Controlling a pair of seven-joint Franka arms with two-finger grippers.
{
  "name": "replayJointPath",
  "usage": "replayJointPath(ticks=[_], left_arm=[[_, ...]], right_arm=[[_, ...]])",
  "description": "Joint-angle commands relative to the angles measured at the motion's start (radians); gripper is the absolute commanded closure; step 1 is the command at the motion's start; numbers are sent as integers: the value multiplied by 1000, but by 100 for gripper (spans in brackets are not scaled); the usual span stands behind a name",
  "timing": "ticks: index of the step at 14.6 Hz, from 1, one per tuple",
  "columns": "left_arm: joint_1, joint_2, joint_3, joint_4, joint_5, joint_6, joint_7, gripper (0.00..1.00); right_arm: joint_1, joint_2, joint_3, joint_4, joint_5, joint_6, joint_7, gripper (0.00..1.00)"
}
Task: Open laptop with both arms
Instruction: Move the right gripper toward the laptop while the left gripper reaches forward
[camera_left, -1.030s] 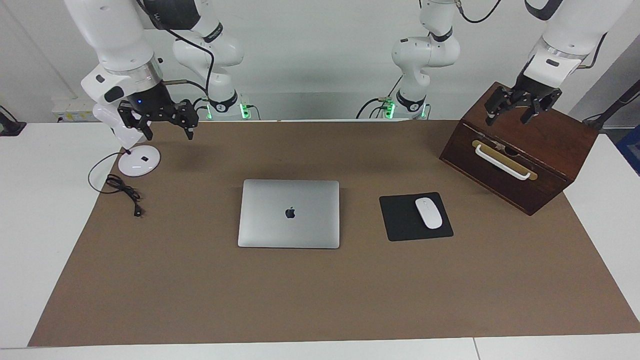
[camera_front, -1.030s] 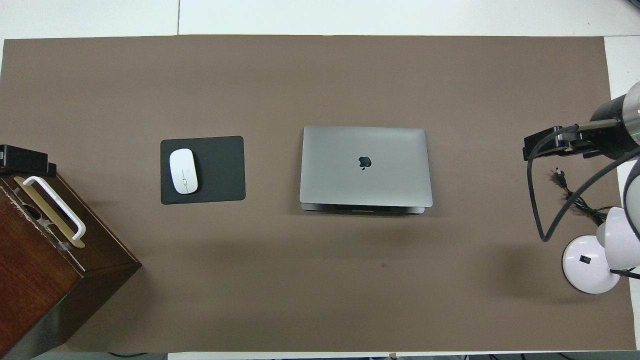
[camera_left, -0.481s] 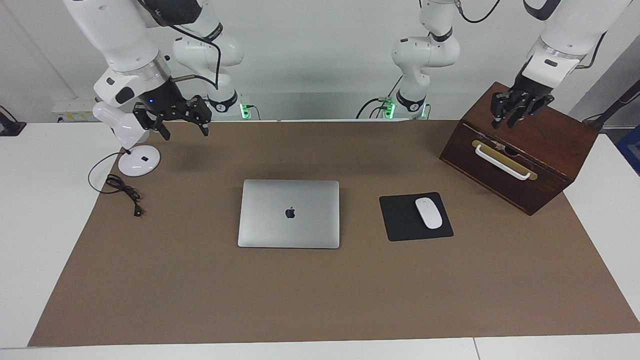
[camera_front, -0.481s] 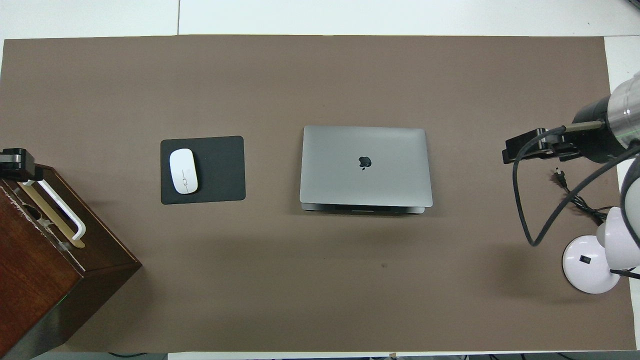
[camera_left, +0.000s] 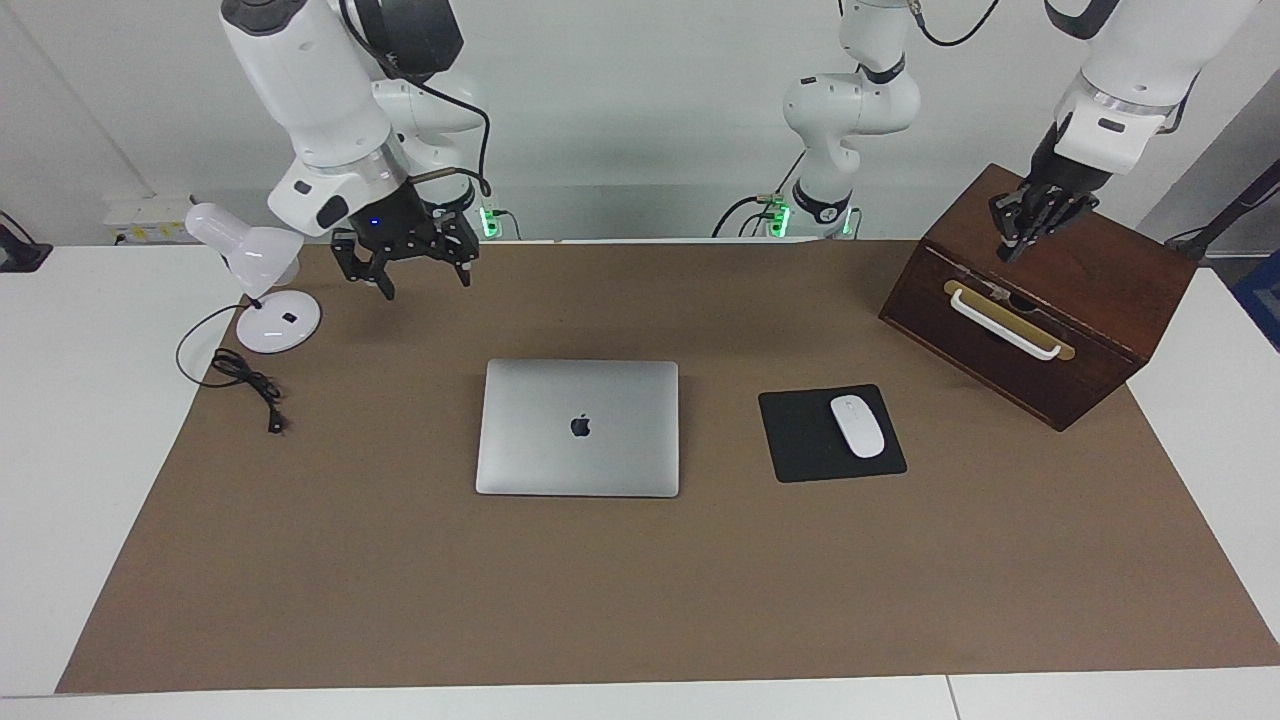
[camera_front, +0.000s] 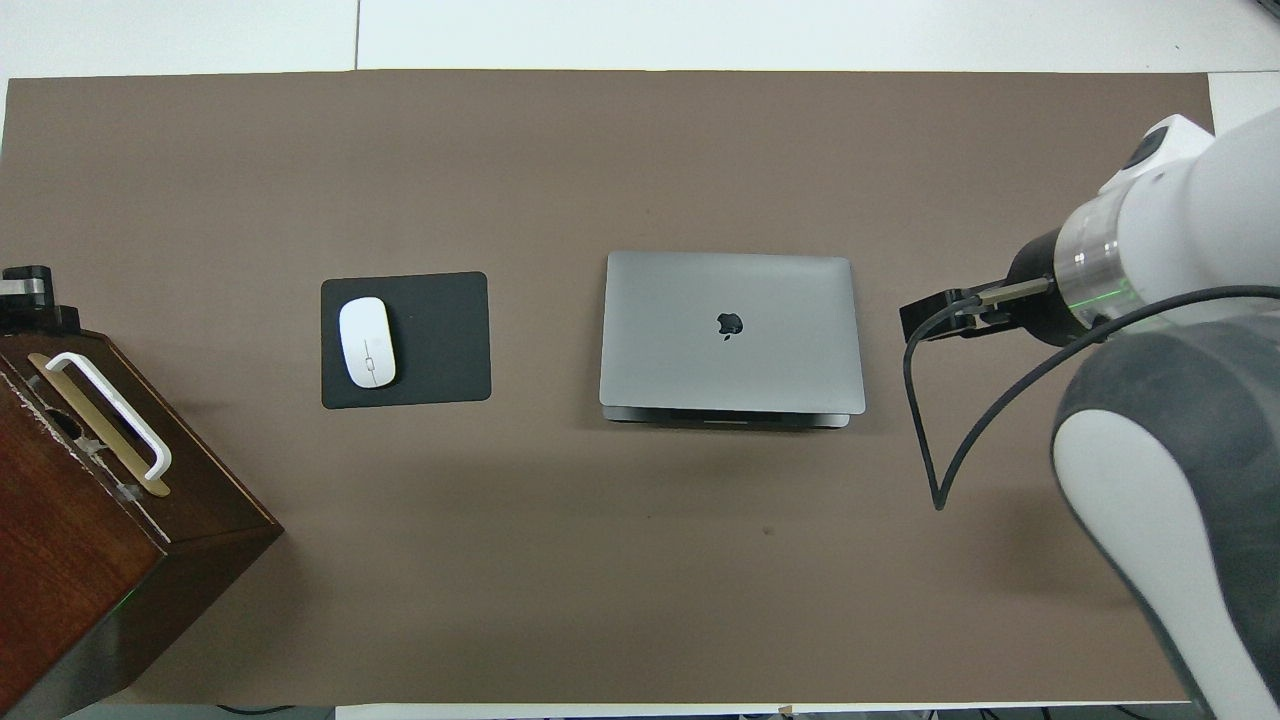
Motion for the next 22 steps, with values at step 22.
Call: replayJointPath(ticks=[22], left_arm=[[-391,-334,4,-867,-39,888,46,100]], right_arm=[[285,-103,1,-467,-275,350,-1,0]])
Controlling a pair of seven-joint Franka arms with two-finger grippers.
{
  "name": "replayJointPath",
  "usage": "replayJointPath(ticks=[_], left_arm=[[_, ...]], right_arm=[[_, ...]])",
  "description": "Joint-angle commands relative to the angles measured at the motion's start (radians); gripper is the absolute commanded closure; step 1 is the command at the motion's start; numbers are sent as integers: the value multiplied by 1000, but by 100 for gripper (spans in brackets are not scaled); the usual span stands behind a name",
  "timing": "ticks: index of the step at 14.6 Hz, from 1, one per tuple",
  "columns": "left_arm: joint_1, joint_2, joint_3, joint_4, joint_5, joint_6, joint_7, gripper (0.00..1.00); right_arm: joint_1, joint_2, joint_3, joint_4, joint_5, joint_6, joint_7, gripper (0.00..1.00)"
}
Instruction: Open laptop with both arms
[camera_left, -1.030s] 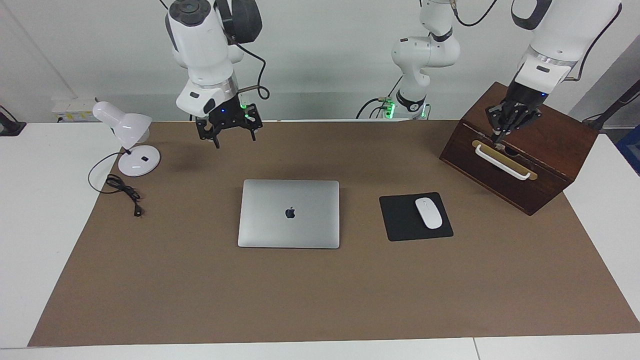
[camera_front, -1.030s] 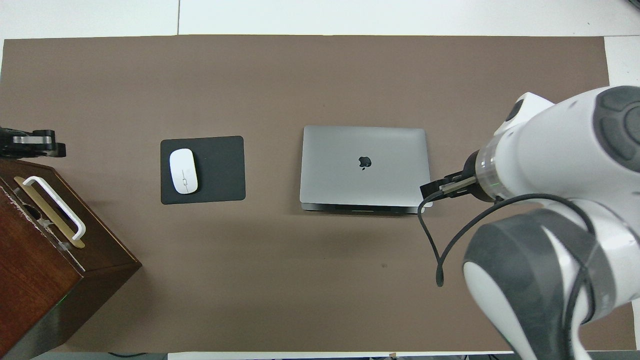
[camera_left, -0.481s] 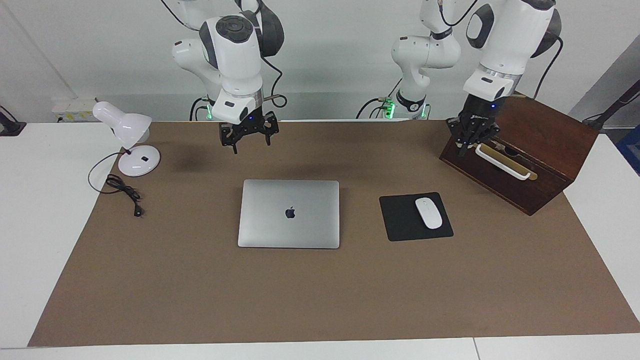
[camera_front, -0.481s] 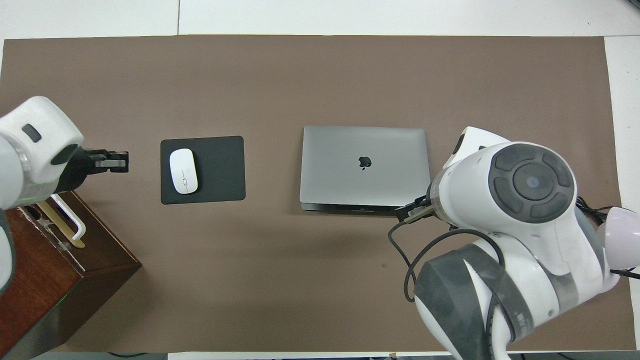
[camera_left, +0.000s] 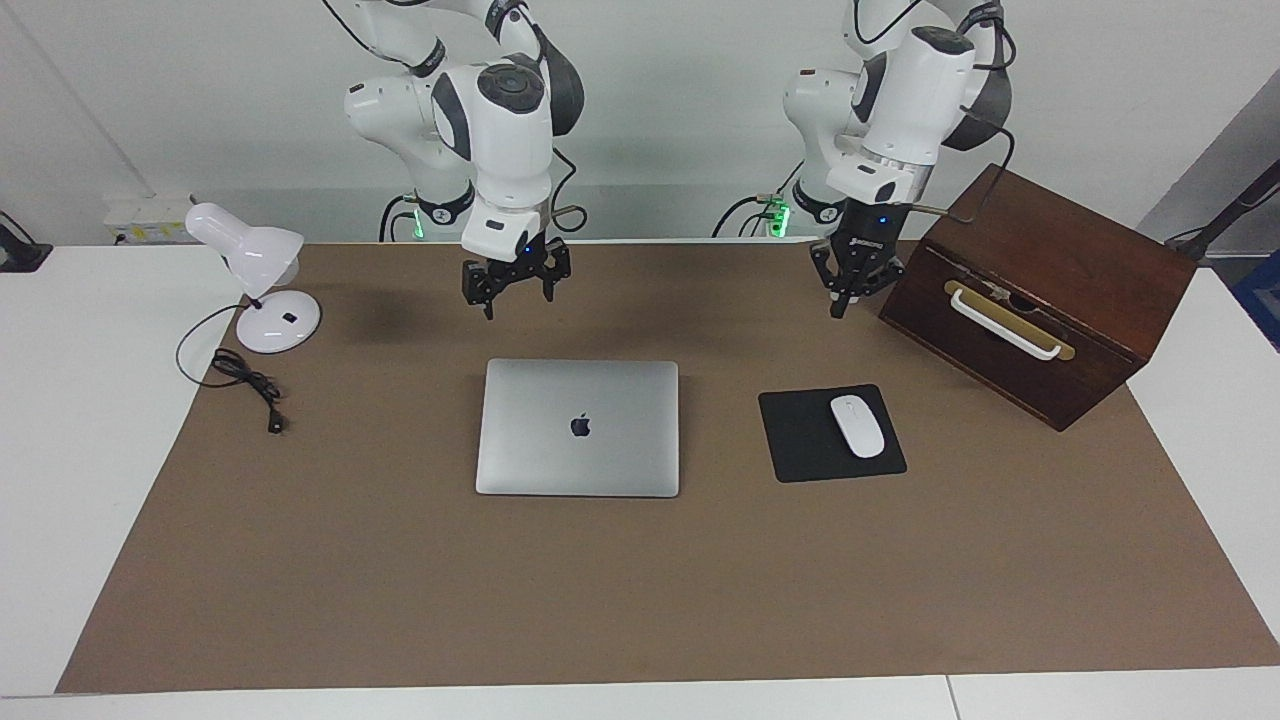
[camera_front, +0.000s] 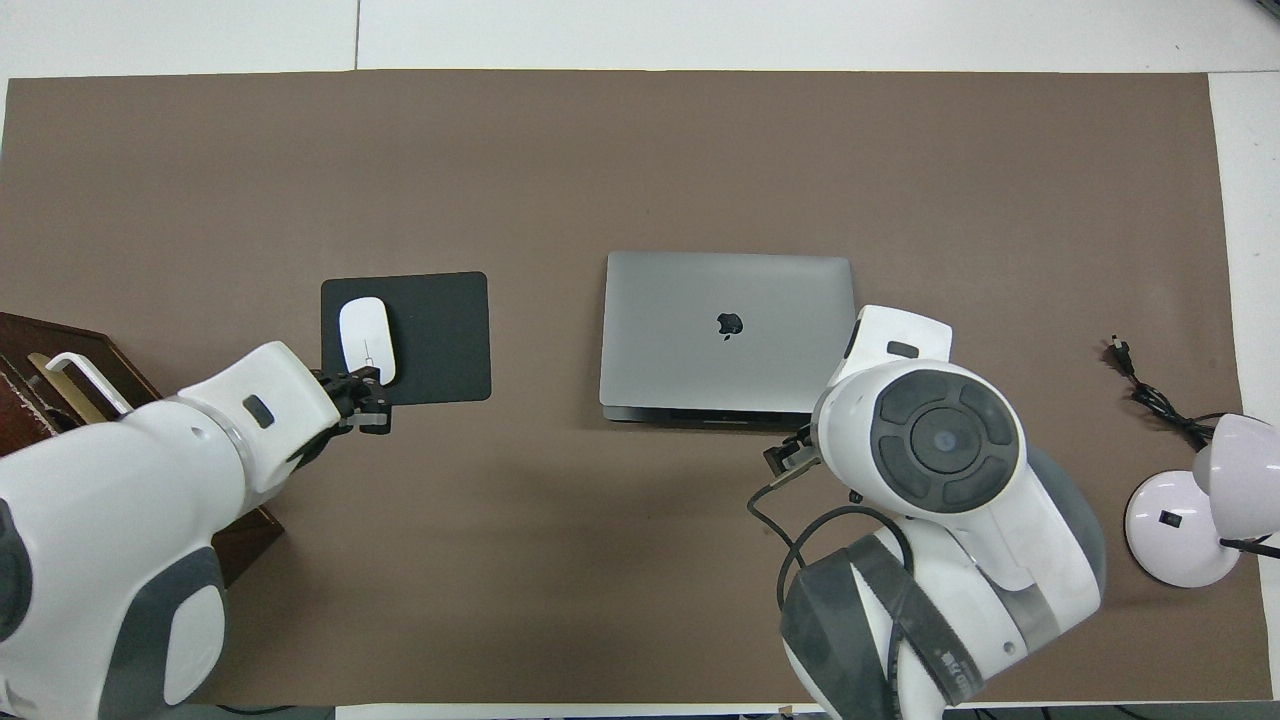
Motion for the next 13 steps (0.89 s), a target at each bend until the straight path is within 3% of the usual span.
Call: replayJointPath(ticks=[1,7,13], left_arm=[[-68,-52,15,-96,-13,84,-36,100],[-200,-36,13,-266,-13,353,-89,100],[-309,93,15,-316,-13,587,-100,100]], right_arm=[[21,-1,-2,-56,-40,62,-1,0],[62,52,-2,-79,-101,140,7,0],[64,81,-2,-124,-117,229,20,0]])
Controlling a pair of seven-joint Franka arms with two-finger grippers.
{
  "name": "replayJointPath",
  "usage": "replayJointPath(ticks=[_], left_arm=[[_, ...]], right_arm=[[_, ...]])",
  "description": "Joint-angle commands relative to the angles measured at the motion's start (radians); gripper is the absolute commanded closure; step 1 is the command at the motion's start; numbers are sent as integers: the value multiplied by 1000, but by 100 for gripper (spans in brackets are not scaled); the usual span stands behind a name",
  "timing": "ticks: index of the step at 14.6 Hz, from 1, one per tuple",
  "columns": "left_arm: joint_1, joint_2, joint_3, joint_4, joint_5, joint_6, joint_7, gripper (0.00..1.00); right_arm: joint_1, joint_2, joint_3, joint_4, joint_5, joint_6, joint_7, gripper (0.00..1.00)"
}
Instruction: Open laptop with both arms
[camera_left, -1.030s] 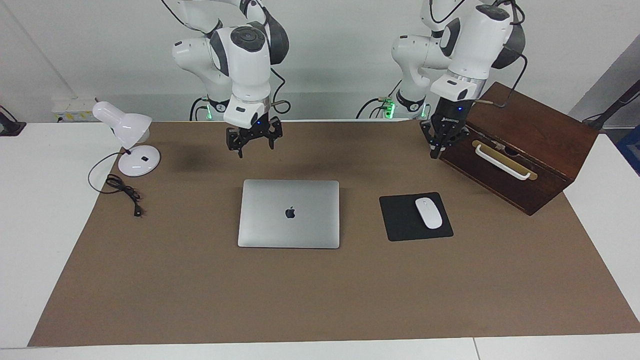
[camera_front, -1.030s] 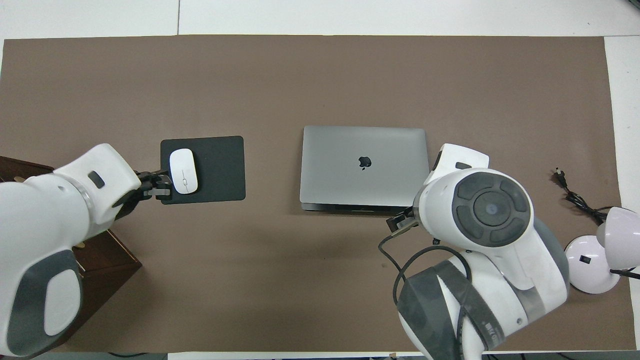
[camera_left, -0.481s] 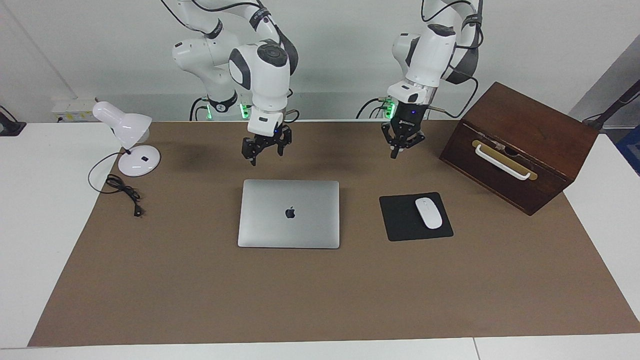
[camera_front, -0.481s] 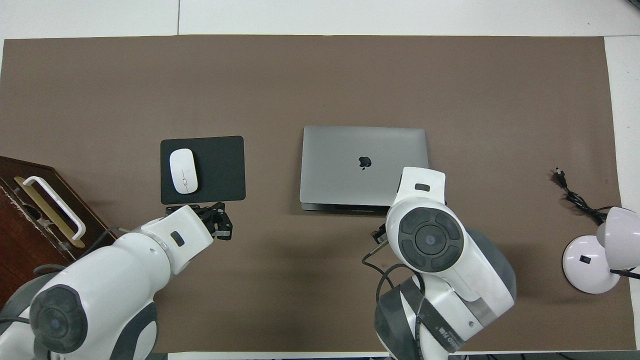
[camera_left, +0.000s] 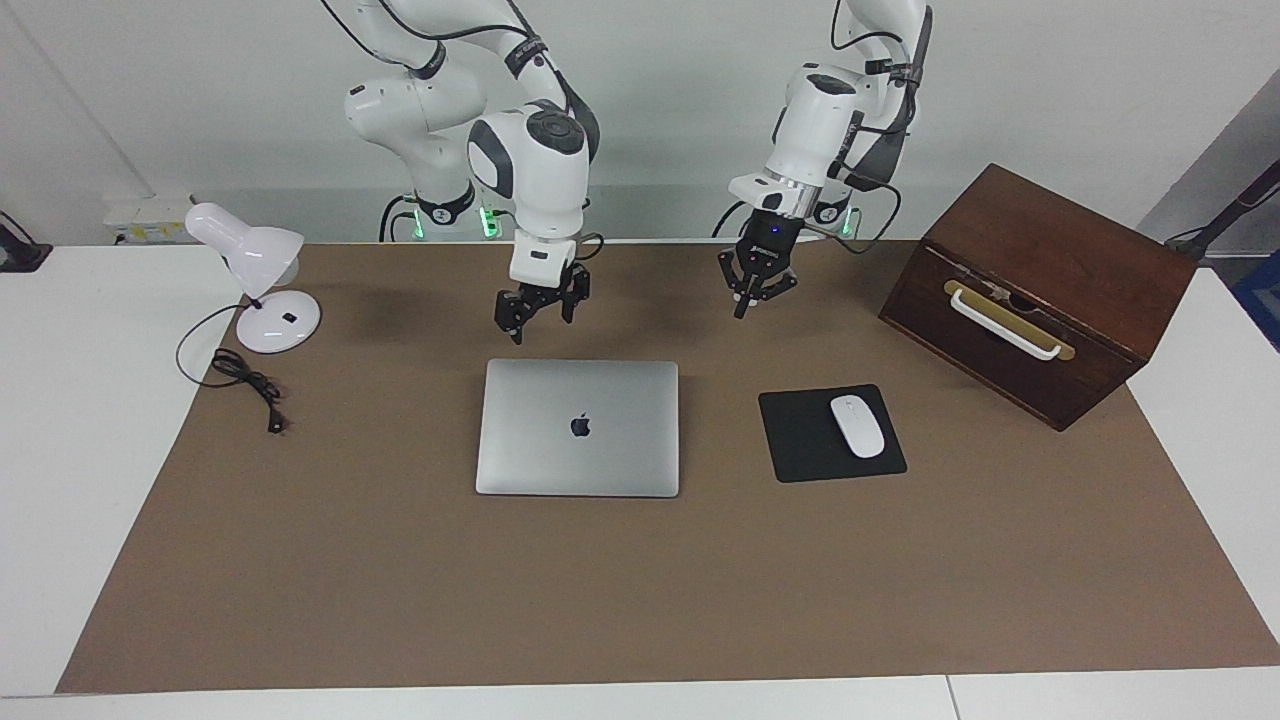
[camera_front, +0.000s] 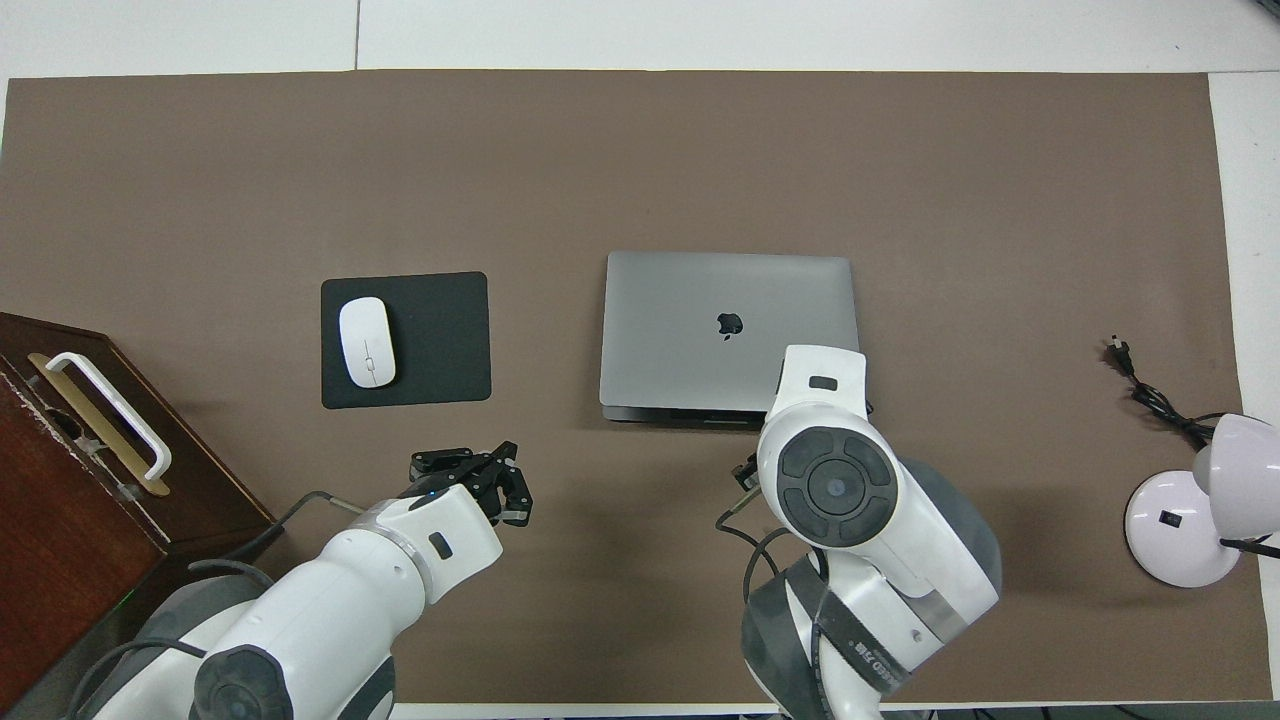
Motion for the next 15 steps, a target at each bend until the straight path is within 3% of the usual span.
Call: replayJointPath(ticks=[1,5,10,12,15], left_arm=[[-64,87,14,-18,-12,147,-22,100],[-113,198,14,-20,-12,325,-23,100],[-133,270,14,-20,-12,454,-23,100],[-151,368,14,-18,-12,582,-25,100],[-150,400,14,-1,-14,583,-26,100]], right_arm=[[6,21,-2,-19,-31,40,27,0],[35,75,-2,-19,-114,68,108,0],[24,89,-2,-19,-116,106,108,0],[24,94,-2,-19,-116,114,108,0],[29,94,-2,-17,-119,115,109,0]])
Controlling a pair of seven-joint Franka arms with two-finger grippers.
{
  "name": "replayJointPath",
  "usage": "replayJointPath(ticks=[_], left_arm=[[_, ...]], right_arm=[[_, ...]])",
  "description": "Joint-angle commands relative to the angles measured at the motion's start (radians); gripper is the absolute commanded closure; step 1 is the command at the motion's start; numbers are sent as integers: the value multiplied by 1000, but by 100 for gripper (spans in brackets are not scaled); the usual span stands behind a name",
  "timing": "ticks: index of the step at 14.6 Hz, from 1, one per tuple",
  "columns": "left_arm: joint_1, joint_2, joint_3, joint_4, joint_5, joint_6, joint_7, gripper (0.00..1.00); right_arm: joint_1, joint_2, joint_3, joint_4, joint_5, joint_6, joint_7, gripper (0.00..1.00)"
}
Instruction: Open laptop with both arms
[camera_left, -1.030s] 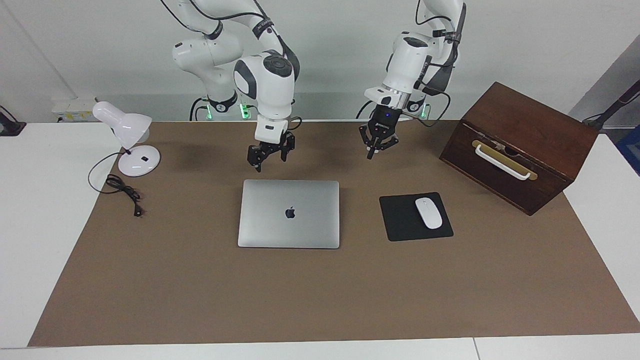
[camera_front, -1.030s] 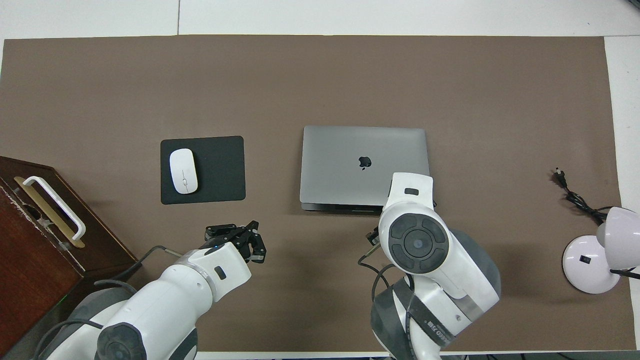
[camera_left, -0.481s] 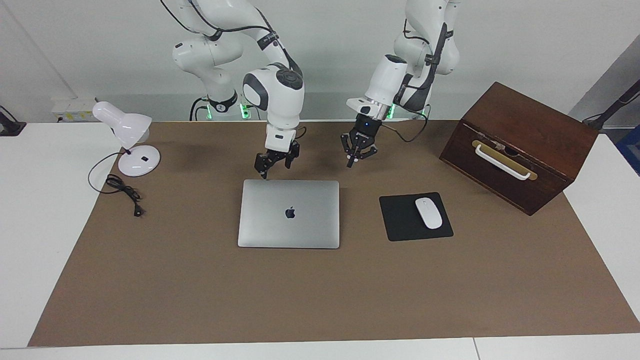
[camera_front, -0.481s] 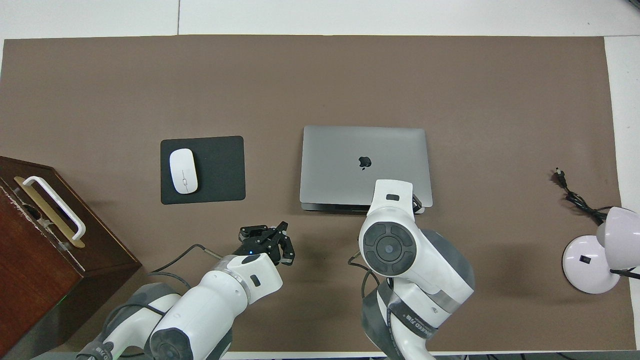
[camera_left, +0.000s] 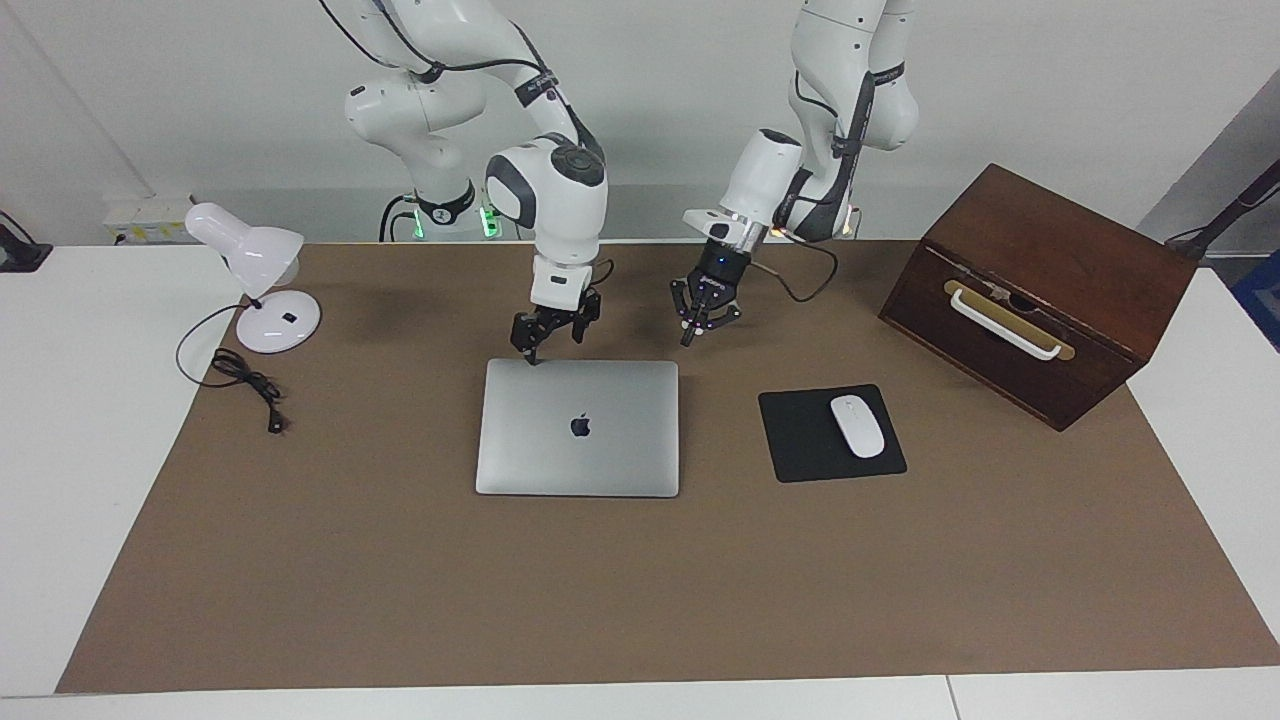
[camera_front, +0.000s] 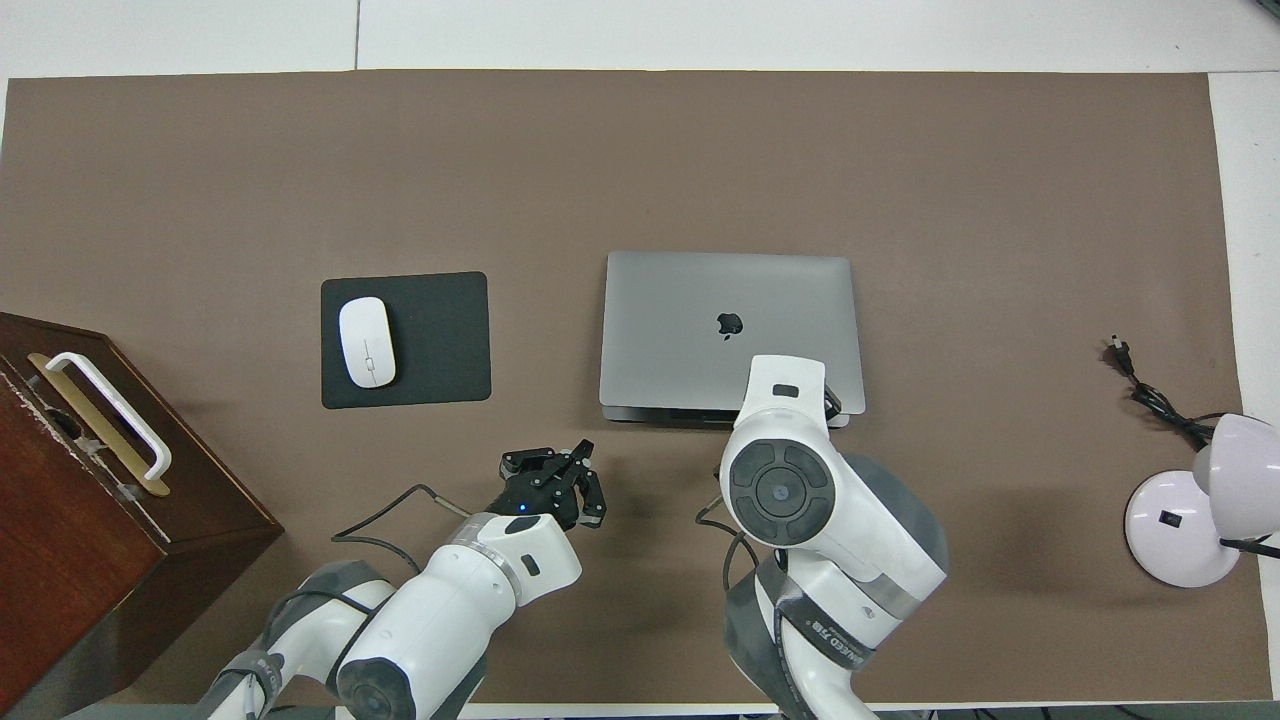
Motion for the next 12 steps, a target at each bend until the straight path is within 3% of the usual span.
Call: replayJointPath(ticks=[1,5,12], left_arm=[[-22,41,14,27,-14,36,-7,100],[-8,117,16,120,-25,36,-10,100],[0,174,16,186,-26,36,-10,100]], right_arm=[[0,2,3,-6,-37,23,25,0],[33,-10,3,2,-102,-52,85,0],[31,-9,2,6,-164,-34,136,0]])
